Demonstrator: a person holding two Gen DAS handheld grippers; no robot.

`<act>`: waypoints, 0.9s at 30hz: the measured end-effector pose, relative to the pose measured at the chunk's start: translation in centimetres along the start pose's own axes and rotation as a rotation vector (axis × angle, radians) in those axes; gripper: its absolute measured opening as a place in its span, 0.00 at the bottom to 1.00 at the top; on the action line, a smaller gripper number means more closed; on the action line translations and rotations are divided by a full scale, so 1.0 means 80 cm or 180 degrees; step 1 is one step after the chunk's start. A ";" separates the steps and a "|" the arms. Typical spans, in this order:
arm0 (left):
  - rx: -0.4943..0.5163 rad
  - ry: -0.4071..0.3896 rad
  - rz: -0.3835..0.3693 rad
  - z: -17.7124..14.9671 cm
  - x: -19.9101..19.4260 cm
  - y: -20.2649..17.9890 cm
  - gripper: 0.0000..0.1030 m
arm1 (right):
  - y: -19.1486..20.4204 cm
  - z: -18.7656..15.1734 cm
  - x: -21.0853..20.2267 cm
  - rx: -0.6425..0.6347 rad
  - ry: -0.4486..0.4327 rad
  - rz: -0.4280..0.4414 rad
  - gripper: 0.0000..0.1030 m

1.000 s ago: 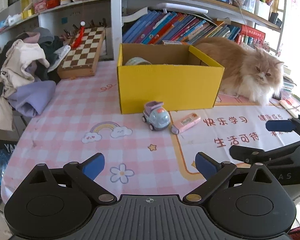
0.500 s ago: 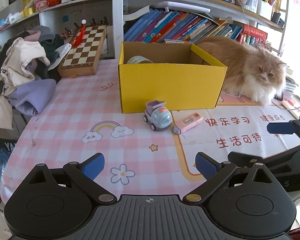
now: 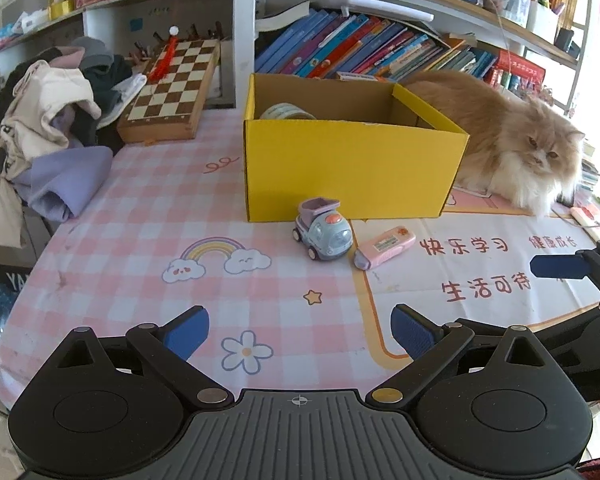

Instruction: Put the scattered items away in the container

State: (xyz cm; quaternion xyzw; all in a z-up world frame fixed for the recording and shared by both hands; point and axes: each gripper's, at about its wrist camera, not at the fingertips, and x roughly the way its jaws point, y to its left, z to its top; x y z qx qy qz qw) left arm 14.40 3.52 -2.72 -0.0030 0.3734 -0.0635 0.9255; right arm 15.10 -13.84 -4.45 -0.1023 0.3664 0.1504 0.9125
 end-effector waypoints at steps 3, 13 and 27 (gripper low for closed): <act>0.0030 -0.0028 -0.0015 0.003 0.002 -0.002 0.96 | -0.001 0.002 0.003 -0.0005 0.0019 0.0018 1.00; -0.0058 0.0040 -0.0125 0.004 0.015 -0.001 0.96 | -0.002 0.003 0.013 -0.0041 0.0079 0.0080 1.00; -0.0147 0.0098 -0.0122 0.010 0.032 -0.001 0.96 | -0.004 0.011 0.030 -0.0148 0.0146 0.0167 1.00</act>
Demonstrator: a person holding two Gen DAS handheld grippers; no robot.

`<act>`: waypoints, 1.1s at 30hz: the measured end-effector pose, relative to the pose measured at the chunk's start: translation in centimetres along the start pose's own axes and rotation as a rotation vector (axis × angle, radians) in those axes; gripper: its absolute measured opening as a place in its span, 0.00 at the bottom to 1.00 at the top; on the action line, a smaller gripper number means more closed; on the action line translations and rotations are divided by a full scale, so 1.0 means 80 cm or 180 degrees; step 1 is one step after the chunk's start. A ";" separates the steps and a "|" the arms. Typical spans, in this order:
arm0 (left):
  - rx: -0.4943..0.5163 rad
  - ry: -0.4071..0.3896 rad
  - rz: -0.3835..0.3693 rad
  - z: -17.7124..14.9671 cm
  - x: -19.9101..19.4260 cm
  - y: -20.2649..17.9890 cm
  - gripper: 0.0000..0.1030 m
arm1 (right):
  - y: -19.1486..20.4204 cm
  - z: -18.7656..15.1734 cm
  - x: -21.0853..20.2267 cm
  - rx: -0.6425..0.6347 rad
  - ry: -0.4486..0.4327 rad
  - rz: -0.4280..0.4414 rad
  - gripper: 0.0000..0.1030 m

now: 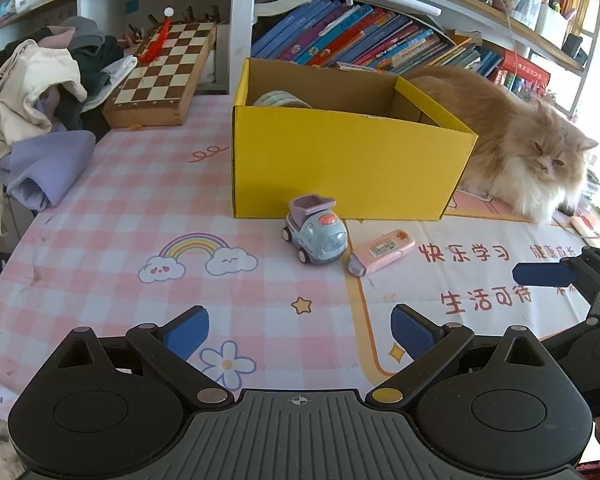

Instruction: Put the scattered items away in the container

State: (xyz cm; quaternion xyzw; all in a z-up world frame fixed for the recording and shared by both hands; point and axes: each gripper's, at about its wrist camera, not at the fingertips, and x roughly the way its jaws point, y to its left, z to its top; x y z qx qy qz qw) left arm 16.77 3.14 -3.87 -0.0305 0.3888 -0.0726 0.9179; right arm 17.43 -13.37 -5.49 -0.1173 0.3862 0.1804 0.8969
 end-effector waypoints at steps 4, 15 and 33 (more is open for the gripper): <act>-0.0011 0.0023 -0.0037 0.002 0.007 -0.002 0.96 | 0.003 0.002 0.006 -0.0115 0.0029 0.0039 1.00; -0.0133 0.0059 -0.0029 0.014 0.028 0.003 0.96 | -0.010 0.011 0.024 -0.0091 0.0088 0.0039 1.00; -0.0197 0.0092 0.0143 0.045 0.059 0.007 0.96 | -0.020 0.037 0.062 -0.0203 0.0062 0.0286 1.00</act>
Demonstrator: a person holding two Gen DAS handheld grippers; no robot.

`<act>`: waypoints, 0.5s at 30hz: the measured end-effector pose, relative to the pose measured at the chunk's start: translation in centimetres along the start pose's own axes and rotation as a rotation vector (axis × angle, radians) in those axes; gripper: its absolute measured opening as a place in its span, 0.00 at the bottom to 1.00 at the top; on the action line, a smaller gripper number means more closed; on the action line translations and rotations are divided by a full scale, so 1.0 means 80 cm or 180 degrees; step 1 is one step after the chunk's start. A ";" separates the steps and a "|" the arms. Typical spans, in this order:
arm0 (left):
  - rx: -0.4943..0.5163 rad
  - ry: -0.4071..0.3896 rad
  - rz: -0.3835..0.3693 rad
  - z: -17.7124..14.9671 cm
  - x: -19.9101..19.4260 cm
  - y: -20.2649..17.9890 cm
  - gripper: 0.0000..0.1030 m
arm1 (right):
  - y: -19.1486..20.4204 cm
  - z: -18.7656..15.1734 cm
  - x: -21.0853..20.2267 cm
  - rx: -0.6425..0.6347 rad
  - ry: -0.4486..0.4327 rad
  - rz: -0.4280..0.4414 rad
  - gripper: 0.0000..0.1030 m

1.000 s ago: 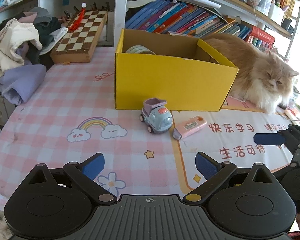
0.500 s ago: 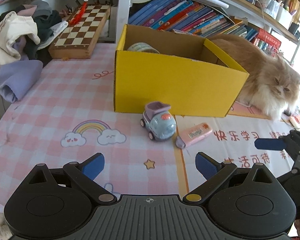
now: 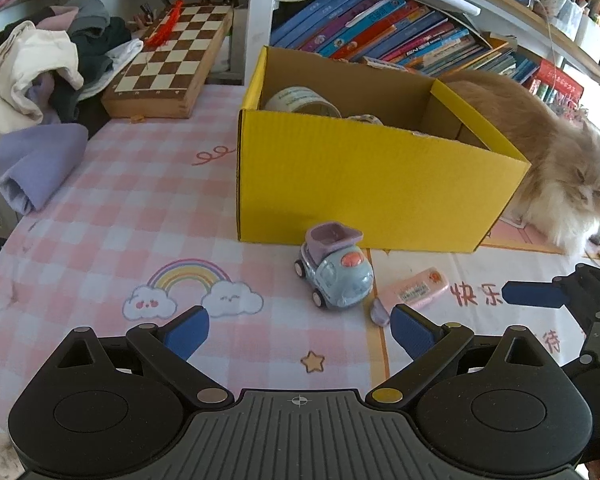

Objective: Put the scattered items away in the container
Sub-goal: 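Move the left tool to the blue toy car while the right tool approaches the pink case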

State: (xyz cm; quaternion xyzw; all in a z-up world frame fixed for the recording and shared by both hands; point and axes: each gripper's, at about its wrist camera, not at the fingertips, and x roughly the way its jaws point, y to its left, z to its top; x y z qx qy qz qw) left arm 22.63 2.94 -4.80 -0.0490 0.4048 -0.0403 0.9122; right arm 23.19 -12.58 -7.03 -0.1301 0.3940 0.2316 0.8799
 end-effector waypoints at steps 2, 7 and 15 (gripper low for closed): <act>0.0003 0.0001 0.0042 0.004 0.003 -0.002 0.96 | -0.003 0.004 0.005 -0.0023 0.0019 -0.0003 1.00; -0.0057 0.0002 0.0102 0.012 0.010 -0.002 0.96 | -0.012 0.013 0.015 -0.0075 0.0045 0.0005 0.99; -0.0078 0.0035 0.0182 0.022 0.021 -0.003 0.96 | -0.020 0.026 0.035 -0.0182 0.0032 0.0154 0.98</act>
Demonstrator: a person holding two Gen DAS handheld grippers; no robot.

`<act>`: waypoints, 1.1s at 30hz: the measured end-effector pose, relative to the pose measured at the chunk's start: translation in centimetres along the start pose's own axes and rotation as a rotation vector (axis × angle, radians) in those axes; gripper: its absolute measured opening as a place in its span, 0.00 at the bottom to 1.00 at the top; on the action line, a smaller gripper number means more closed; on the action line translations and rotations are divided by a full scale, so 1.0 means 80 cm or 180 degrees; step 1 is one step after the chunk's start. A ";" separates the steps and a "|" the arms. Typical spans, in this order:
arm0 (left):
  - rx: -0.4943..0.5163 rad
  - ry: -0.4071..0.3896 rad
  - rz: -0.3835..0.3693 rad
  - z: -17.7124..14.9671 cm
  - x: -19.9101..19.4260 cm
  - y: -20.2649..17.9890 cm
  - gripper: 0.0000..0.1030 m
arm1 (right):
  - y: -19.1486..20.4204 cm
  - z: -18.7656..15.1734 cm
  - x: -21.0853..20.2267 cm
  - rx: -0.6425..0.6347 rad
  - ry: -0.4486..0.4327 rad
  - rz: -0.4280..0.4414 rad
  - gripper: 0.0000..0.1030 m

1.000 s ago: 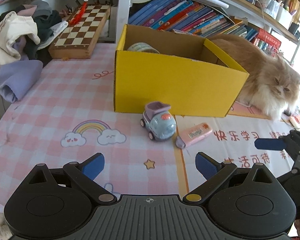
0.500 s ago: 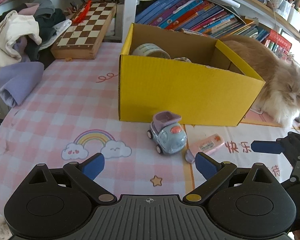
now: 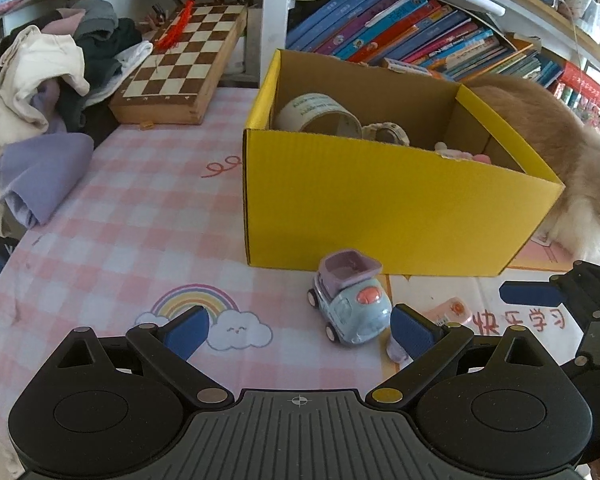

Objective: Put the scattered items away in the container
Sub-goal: 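Move the left tool to the blue toy car while the right tool approaches the pink case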

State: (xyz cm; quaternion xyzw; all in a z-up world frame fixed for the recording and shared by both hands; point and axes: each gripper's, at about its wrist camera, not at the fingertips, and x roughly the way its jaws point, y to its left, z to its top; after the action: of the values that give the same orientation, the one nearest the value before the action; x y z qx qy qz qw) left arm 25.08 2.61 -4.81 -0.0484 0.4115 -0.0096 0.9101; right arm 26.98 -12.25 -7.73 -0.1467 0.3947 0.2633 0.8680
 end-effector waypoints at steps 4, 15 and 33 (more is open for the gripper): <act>-0.0006 0.0028 0.0018 0.004 0.006 -0.002 0.96 | -0.002 0.006 0.012 -0.0039 0.0005 0.0079 0.98; 0.0054 0.0188 -0.0118 0.021 0.039 -0.027 0.95 | -0.021 0.008 0.025 0.0026 0.0088 0.0165 0.73; 0.0308 0.0270 -0.0095 0.015 0.070 -0.042 0.54 | -0.055 -0.013 0.003 0.0245 0.0100 -0.0061 0.73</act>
State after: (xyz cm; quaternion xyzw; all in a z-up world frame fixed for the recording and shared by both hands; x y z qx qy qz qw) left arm 29.73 -0.95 -7.87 -0.0100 0.4480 -0.0451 0.8929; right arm 29.03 -16.22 -8.39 -0.1212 0.4167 0.2372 0.8692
